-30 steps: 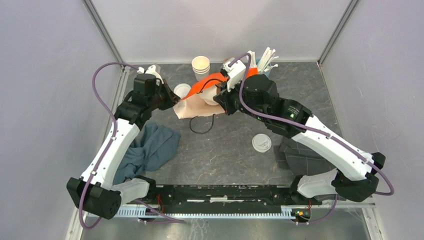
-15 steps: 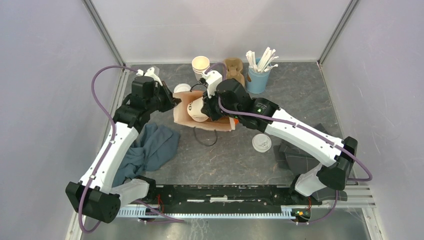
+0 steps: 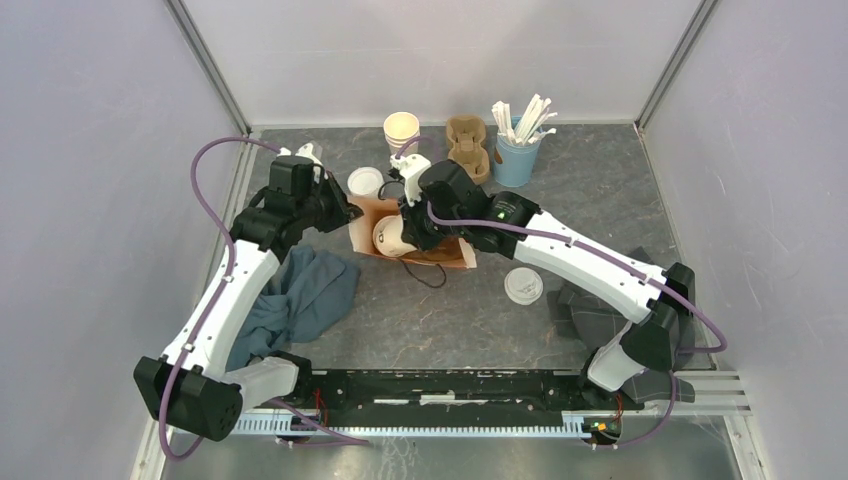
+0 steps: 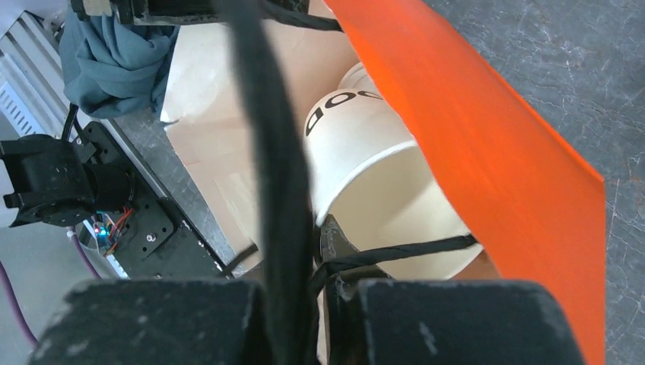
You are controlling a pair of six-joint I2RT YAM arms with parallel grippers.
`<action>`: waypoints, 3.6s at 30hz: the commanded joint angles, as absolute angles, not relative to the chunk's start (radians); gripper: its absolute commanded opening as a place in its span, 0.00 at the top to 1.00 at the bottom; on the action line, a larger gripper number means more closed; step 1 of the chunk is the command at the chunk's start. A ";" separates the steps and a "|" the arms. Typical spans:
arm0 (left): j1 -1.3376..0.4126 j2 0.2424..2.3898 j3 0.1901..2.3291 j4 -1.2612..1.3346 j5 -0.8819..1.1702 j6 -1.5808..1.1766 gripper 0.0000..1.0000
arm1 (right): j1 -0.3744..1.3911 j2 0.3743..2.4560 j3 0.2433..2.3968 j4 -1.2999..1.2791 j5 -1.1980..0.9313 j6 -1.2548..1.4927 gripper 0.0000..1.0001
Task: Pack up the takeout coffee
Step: Pick up the coffee cup from the takeout bag, then place the coffee cup at the center of the board.
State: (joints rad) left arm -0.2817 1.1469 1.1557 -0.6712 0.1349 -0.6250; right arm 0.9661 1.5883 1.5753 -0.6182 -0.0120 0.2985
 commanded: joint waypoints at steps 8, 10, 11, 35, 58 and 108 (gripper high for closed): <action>-0.281 1.135 1.206 -0.663 0.163 -0.627 0.48 | 0.950 1.546 1.554 -0.519 -0.063 0.342 0.87; -0.280 1.137 1.213 -0.682 0.150 -0.613 0.39 | 0.950 1.540 1.546 -0.511 -0.057 0.341 0.87; -0.281 1.137 1.213 -0.687 0.147 -0.606 0.37 | 0.950 1.536 1.545 -0.510 -0.050 0.342 0.87; -0.281 1.155 1.198 -0.667 0.239 -0.639 0.66 | 0.947 1.505 1.469 -0.438 0.214 0.492 0.35; -0.281 1.094 1.145 -0.620 0.262 -0.719 0.71 | 0.971 1.594 1.650 -0.429 0.221 0.389 0.97; -0.281 1.053 1.466 -0.864 0.045 -0.580 0.25 | 0.823 1.228 0.922 -0.391 0.040 -0.133 1.00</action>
State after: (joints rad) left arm -0.2813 1.1065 1.3823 -0.8845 -0.0742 -0.6678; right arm 0.7818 1.2324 0.9585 -0.5343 0.0696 -0.1219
